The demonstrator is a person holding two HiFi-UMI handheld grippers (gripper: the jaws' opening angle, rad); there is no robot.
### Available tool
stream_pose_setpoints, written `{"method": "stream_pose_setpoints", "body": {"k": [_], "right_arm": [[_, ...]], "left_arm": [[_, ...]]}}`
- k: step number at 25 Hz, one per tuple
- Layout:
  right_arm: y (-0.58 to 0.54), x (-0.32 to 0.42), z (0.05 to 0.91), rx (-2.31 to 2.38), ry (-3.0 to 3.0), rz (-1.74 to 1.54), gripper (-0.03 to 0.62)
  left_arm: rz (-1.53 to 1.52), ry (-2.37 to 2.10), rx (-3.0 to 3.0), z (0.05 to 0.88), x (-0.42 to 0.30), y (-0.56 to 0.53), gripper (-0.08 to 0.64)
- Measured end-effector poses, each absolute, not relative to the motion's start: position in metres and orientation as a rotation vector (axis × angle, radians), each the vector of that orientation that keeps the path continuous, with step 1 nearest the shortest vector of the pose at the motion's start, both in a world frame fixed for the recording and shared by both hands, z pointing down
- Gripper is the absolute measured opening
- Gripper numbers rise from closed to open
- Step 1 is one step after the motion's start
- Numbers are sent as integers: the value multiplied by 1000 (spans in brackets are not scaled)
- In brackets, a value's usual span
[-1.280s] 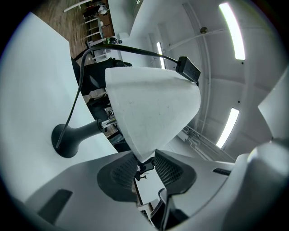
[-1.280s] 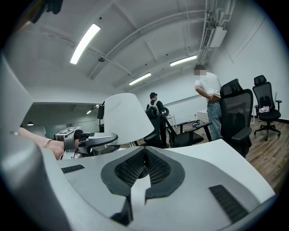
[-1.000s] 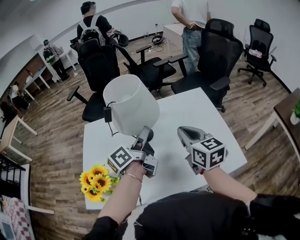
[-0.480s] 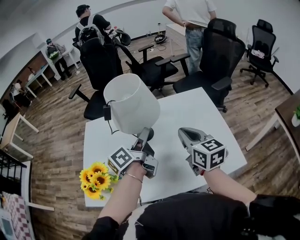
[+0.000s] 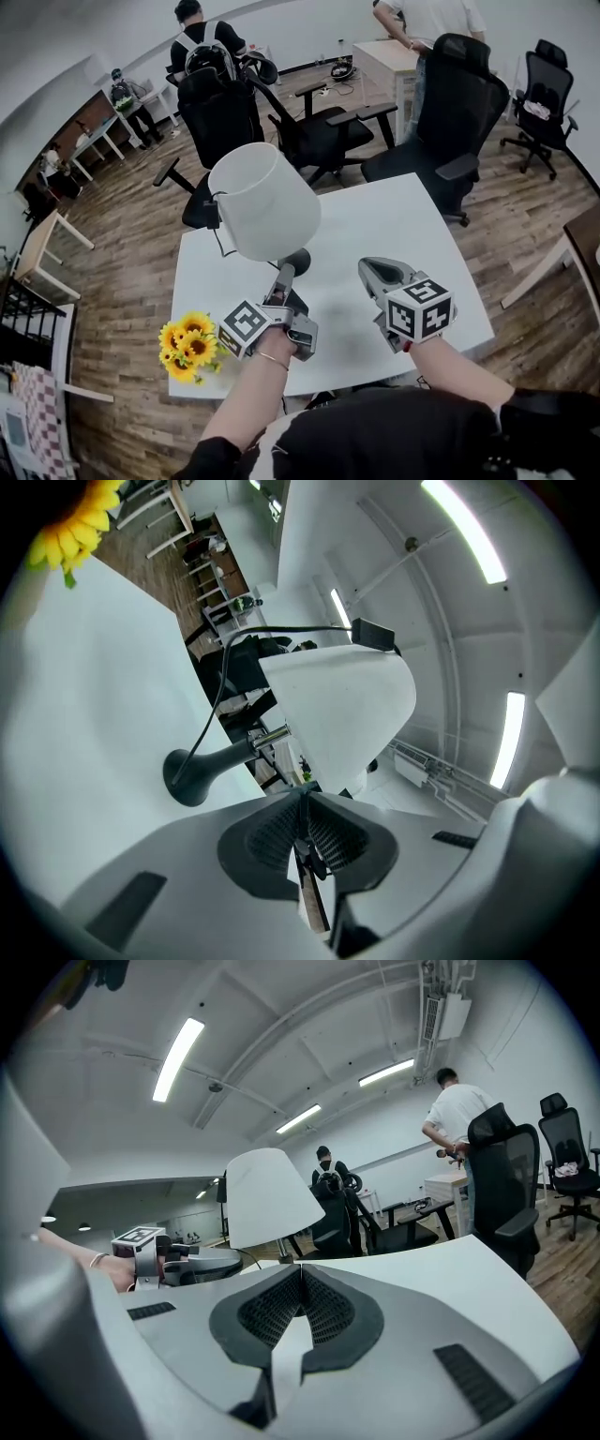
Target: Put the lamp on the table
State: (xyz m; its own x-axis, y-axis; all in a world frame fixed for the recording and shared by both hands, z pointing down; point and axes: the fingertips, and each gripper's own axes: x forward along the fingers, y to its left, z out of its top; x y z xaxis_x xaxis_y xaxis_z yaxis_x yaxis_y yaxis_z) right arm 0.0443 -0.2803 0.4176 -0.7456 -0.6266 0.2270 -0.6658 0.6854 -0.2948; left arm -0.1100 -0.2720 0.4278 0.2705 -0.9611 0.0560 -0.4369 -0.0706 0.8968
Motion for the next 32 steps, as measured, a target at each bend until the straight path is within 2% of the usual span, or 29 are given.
{"method": "stream_pose_setpoints", "body": {"k": [8,18,24,32], "right_arm": [[-271,54,442,927,-2785,624,15],[-246,46,463,872,-2771,679,15],[-206,38,470,861,-2762,710,15],[-144,26,456,891,-2761,667,15]], "left_arm": [[-820,-1444,1626,424,-99,-241,26],[-711,-1484,1796,402,-80,-212,15],[-585,-1484,1927,400,-73,-173,15],[-601,-1452,1931,396,-88,-107,15]]}}
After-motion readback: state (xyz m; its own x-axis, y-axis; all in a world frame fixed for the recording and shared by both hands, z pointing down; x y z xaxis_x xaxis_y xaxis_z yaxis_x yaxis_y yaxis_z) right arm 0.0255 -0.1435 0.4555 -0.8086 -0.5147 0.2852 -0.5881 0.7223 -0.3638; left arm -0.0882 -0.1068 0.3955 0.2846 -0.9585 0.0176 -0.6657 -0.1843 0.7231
